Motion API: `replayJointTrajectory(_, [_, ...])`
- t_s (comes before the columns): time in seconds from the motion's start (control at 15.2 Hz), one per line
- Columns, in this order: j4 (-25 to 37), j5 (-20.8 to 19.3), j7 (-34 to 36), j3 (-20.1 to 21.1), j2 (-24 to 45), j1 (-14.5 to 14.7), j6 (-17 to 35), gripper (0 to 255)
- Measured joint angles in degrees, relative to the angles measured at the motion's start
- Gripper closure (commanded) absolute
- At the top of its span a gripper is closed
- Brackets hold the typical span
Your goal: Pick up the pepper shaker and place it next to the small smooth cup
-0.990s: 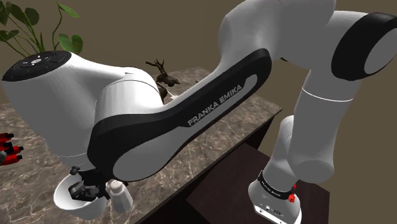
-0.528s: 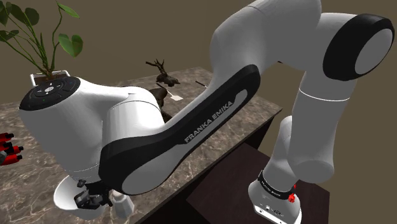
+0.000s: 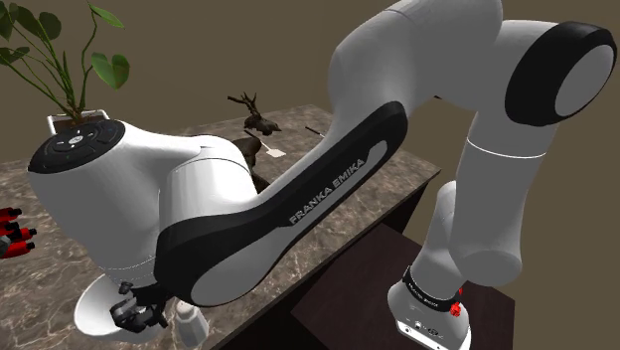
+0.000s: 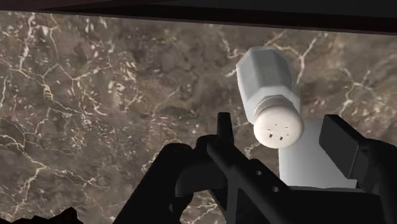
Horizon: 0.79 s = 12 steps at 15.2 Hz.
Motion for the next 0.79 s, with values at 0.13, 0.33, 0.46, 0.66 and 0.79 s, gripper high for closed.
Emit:
replayJointTrajectory(0.13, [-0.1,0.0,0.1,0.0,0.2,0.0,0.0,0])
replayJointTrajectory(0.33, [-0.1,0.0,0.1,-0.1,0.3,0.0,0.0,0])
replayJointTrajectory(0.46, [1.2,0.7,-0.4,0.1,-0.5,-0.1,-2.1,0])
replayJointTrajectory(0.66, [3.5,2.0,-1.4,0.5,-2.2,-0.2,-5.6,0])
replayJointTrajectory(0.79, [4.2,2.0,-1.3,0.6,-2.1,-0.1,-6.3,0])
